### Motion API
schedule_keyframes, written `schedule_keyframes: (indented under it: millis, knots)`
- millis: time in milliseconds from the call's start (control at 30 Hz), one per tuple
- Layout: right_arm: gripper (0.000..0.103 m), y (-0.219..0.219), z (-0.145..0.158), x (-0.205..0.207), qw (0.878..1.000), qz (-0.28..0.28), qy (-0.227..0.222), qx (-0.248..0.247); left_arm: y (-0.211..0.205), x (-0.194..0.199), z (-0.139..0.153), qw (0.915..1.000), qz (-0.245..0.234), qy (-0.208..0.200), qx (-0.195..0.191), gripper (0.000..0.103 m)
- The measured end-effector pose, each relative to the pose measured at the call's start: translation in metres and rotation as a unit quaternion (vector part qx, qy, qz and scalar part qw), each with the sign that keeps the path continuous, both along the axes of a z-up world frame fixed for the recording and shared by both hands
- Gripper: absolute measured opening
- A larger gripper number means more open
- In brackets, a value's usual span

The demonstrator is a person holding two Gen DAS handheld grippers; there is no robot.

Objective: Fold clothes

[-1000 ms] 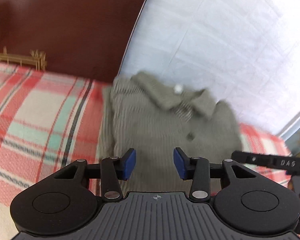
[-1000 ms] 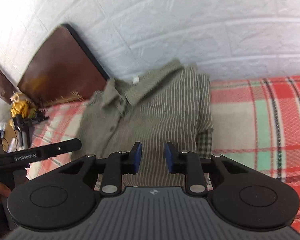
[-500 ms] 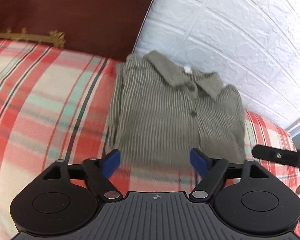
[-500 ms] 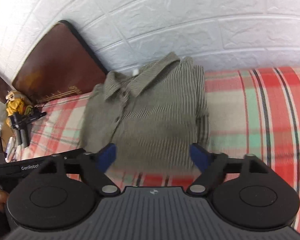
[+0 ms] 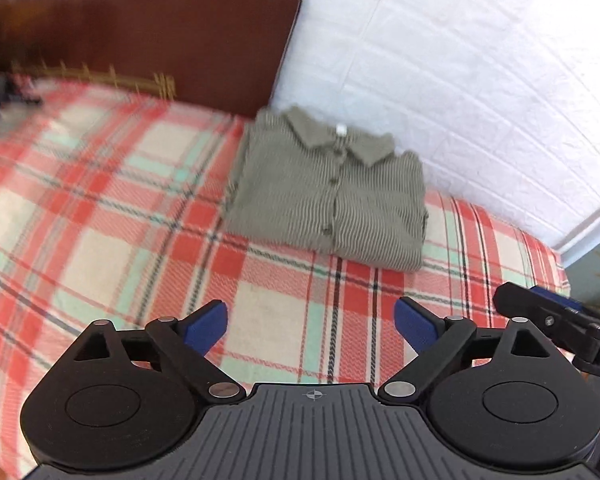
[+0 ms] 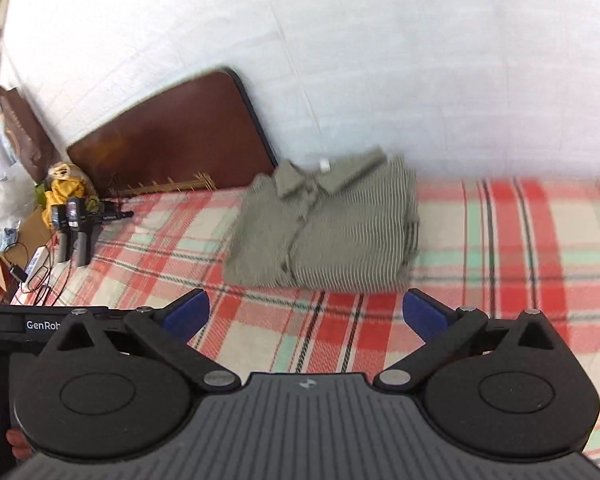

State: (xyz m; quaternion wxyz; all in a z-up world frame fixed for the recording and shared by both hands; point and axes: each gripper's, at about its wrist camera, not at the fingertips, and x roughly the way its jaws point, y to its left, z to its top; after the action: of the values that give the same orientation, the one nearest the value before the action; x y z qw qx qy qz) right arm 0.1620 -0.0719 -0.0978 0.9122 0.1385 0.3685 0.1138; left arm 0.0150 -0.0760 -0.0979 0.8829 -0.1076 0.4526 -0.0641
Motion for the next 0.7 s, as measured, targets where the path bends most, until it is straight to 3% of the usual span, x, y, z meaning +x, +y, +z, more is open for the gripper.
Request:
schedule_keyframes:
  millis: [100, 267, 367, 433, 700]
  knots:
    - [0.102, 0.001, 0.019, -0.010, 1.000, -0.006, 0.001, -0.020, -0.010, -0.016, 0.026, 0.9991, 0.005, -0.030, 0.031, 0.103]
    - [0.102, -0.001, 0.041, -0.021, 1.000, -0.011, 0.012, -0.018, -0.024, -0.024, 0.048, 0.9983, -0.006, -0.052, 0.025, 0.103]
    - [0.102, 0.003, 0.047, -0.019, 0.999, -0.017, 0.014, -0.036, -0.033, -0.027, 0.050, 0.9942, -0.010, -0.080, 0.071, 0.103]
    - [0.102, 0.007, 0.047, -0.015, 0.998, -0.023, 0.020, -0.051, -0.038, -0.024, 0.049, 0.9929, -0.014, -0.073, 0.093, 0.103]
    - [0.102, 0.022, 0.046, -0.005, 0.998, -0.018, 0.029, -0.061, -0.027, 0.001, 0.040, 0.9961, -0.025, -0.043, 0.072, 0.103]
